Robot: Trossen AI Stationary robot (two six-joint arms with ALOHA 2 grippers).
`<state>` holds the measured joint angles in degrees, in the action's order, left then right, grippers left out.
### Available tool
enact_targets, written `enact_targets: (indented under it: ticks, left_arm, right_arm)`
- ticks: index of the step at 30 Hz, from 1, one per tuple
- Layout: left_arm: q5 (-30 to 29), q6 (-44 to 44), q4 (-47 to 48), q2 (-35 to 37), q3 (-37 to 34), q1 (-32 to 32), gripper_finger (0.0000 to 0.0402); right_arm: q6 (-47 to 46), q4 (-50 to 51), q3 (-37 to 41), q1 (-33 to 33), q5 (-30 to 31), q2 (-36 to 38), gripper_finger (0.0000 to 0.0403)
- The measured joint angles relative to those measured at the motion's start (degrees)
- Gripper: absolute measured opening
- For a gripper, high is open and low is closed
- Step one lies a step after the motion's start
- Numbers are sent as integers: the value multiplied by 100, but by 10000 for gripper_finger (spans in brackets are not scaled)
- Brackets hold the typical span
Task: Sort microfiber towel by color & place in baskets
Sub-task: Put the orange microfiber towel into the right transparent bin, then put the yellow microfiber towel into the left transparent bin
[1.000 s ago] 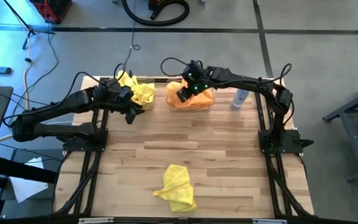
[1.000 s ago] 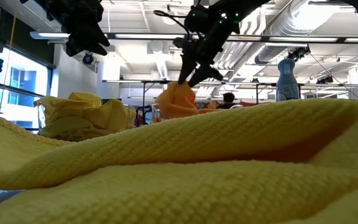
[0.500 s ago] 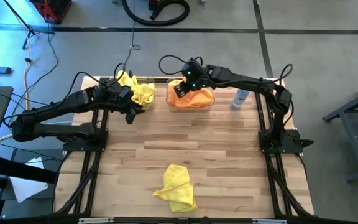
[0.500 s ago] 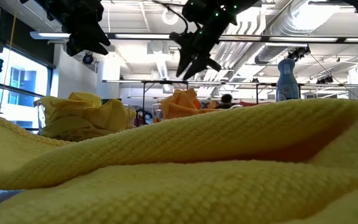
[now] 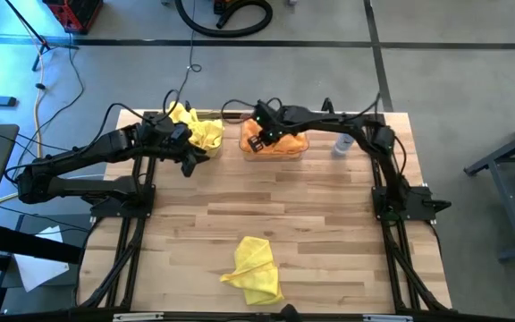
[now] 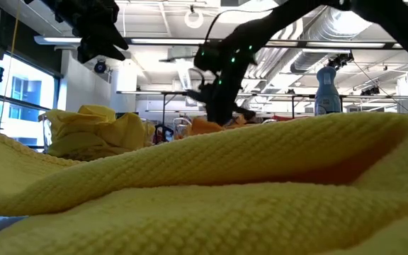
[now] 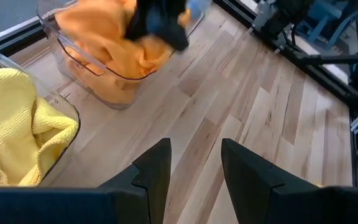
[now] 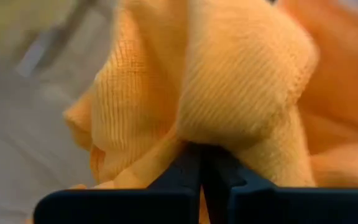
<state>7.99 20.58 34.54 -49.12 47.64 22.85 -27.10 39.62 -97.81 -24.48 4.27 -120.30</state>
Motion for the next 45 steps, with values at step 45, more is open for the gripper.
enact_targets:
  ticks: [45]
  left_arm:
    - [-2464,1241,685,-3147,2131,-3243,131]
  right_arm:
    - [-1162,885,2890,2249,981,3782,117]
